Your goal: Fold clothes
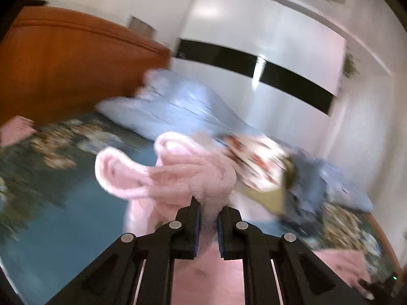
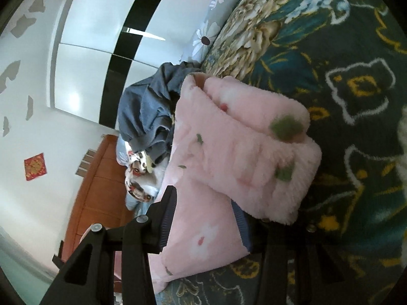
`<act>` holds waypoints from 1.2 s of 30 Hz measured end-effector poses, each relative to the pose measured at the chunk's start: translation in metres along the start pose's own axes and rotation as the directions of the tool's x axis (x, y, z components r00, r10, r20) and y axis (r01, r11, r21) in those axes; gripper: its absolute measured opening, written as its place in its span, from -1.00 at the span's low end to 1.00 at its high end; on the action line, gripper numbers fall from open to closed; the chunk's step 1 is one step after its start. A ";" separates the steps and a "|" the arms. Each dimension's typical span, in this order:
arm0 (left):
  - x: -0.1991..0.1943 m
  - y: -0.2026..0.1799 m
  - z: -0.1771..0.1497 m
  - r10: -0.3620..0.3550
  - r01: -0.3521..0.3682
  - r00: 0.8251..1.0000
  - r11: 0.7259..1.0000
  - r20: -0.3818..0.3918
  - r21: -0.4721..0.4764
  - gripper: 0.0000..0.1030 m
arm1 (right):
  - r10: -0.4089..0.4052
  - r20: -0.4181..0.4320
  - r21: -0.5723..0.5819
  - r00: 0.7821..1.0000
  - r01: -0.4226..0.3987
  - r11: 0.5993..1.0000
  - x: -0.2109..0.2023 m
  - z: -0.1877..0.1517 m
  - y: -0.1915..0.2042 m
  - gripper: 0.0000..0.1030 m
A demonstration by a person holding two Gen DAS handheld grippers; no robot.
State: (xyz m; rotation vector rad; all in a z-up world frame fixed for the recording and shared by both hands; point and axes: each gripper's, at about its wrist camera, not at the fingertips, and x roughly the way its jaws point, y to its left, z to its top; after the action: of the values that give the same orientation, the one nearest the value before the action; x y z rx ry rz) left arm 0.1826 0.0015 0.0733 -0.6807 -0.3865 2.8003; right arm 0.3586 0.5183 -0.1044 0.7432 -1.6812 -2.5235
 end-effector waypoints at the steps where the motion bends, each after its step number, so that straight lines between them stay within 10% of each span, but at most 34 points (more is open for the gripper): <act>1: 0.010 -0.026 -0.016 -0.016 0.017 1.000 0.999 -0.024 0.046 -0.78 | 0.009 0.002 -0.005 1.000 -0.009 1.000 -0.001 -0.001 -0.001 -0.11; 10: 0.051 -0.127 -0.124 -0.028 0.118 0.956 0.948 -0.292 0.296 -0.66 | 0.037 0.016 -0.059 0.999 -0.036 0.998 -0.003 -0.008 0.006 0.07; 13: 0.061 -0.140 -0.151 -0.007 0.140 0.925 0.936 -0.380 0.322 -0.12 | 0.022 0.014 -0.104 1.000 -0.020 0.994 -0.004 -0.018 0.022 0.17; 15: 0.058 -0.144 -0.158 -0.044 0.178 0.915 0.935 -0.400 0.306 0.19 | 0.042 -0.033 -0.165 0.999 -0.047 0.985 0.004 -0.030 0.039 0.18; 21: 0.028 -0.121 -0.141 -0.165 0.258 0.906 0.945 -0.390 0.201 0.24 | 0.046 -0.183 -0.280 0.982 -0.097 0.955 0.050 -0.063 0.080 0.18; 26: -0.007 -0.042 -0.101 0.030 -0.018 0.985 0.997 -0.169 0.070 0.28 | 0.014 -0.274 -0.368 0.962 -0.118 0.922 0.089 -0.089 0.111 0.27; 32: 0.005 0.024 -0.102 0.392 -0.379 0.903 0.919 -0.174 0.108 0.29 | -0.056 -0.327 -0.573 0.943 -0.151 0.805 0.138 -0.133 0.176 0.44; 36: 0.008 0.057 -0.131 0.356 -0.365 0.890 0.931 -0.285 0.024 0.33 | -0.139 -0.336 -0.696 0.932 -0.146 0.703 0.174 -0.164 0.217 0.44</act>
State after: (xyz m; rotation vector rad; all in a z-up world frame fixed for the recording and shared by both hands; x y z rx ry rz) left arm 0.2286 -0.0239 -0.0597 -1.2630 -0.2691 2.9702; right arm 0.2167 0.2379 -0.0302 1.0044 -0.4857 -2.4975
